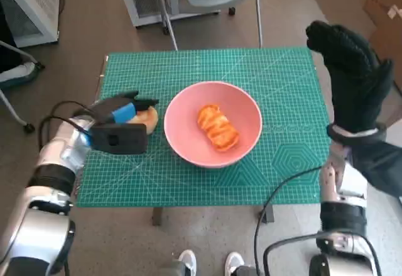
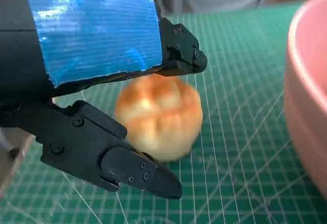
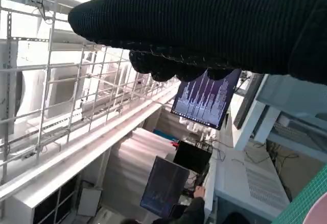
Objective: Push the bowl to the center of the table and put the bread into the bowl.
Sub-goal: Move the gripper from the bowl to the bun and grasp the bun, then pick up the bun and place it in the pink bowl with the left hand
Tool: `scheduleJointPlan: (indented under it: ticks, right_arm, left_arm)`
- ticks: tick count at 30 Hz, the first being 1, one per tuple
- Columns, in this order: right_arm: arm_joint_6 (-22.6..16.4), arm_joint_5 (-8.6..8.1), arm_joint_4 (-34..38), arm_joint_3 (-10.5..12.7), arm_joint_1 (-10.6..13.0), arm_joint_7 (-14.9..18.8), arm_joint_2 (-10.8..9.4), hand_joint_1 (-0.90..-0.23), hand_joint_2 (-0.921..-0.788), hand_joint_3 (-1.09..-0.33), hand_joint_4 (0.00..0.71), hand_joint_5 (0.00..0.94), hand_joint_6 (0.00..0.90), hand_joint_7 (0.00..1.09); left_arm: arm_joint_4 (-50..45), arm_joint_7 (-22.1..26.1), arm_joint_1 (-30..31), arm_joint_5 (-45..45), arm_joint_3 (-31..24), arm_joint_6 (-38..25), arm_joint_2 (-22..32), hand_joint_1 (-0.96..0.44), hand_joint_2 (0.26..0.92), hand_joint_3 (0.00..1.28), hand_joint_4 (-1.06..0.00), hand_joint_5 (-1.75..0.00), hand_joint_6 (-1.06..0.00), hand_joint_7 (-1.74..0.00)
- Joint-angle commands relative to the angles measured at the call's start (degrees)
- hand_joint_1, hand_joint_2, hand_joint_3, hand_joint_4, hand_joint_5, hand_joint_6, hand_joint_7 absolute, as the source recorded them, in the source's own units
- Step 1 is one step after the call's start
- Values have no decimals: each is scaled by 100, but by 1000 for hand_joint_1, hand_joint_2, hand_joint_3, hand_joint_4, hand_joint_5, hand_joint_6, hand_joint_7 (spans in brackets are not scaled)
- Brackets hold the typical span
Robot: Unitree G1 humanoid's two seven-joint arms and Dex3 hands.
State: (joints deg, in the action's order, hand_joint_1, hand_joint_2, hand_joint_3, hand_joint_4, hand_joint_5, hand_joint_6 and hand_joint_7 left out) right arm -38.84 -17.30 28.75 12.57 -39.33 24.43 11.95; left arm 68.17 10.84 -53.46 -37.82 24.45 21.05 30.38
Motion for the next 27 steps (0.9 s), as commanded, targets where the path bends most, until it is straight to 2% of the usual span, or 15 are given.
scheduleJointPlan:
  ticks: [1,4,6,8,9,10,11,14,17,20,25,27]
  right_arm:
    - [54,113,-80,-11,173,-76,58,-446,-921,-440,351,2,469,11]
    - [79,110,-128,-11,191,-95,69,-447,-921,-442,350,1,468,11]
    - [102,112,-176,-8,208,-113,75,-451,-921,-442,351,1,469,11]
    - [118,119,-224,-7,228,-134,78,-455,-921,-442,352,2,469,11]
    - [125,123,-242,-7,236,-145,79,-455,-921,-442,352,2,469,10]
    - [126,125,-256,-5,245,-154,84,-456,-921,-442,353,2,468,10]
    - [128,127,-263,-6,249,-161,88,-457,-921,-442,355,3,468,10]
    - [123,129,-274,1,265,-183,98,-458,-921,-443,359,5,468,9]
    - [126,119,-281,4,274,-197,99,-453,-921,-444,362,5,468,9]
    - [136,86,-279,3,275,-197,88,-449,-921,-445,363,5,468,9]
    - [151,55,-262,-2,253,-180,71,-446,-921,-447,363,4,472,10]
    - [157,55,-260,-6,239,-179,69,-445,-921,-447,361,3,471,10]
  left_arm:
    - [272,-239,-198,-267,281,-335,-190,-259,793,3,-87,-16,-301,-19]
    - [381,-464,-256,-497,523,-536,-246,-141,816,9,-185,-18,-390,-37]
    - [429,-628,-292,-660,684,-639,-259,-47,877,17,-361,-22,-548,-68]
    - [432,-741,-317,-752,777,-640,-227,-10,898,48,-528,-69,-666,-106]
    - [428,-783,-329,-779,814,-626,-204,-8,903,56,-558,-294,-652,-318]
    - [413,-819,-346,-795,834,-594,-175,-5,909,90,-576,-646,-606,-650]
    - [408,-845,-359,-803,848,-572,-156,-3,913,102,-592,-881,-597,-830]
    - [339,-864,-410,-743,807,-453,-69,0,918,109,-607,-1183,-610,-1006]
    - [258,-795,-473,-618,706,-350,11,1,920,113,-589,-1307,-634,-1040]
    - [123,-747,-561,-496,575,-226,111,1,920,117,-586,-1350,-637,-1051]
    - [-337,-629,-694,-250,288,19,300,1,920,121,-587,-1323,-619,-1118]
    - [-820,-558,-674,-96,105,113,412,1,921,117,-601,-1289,-611,-1147]
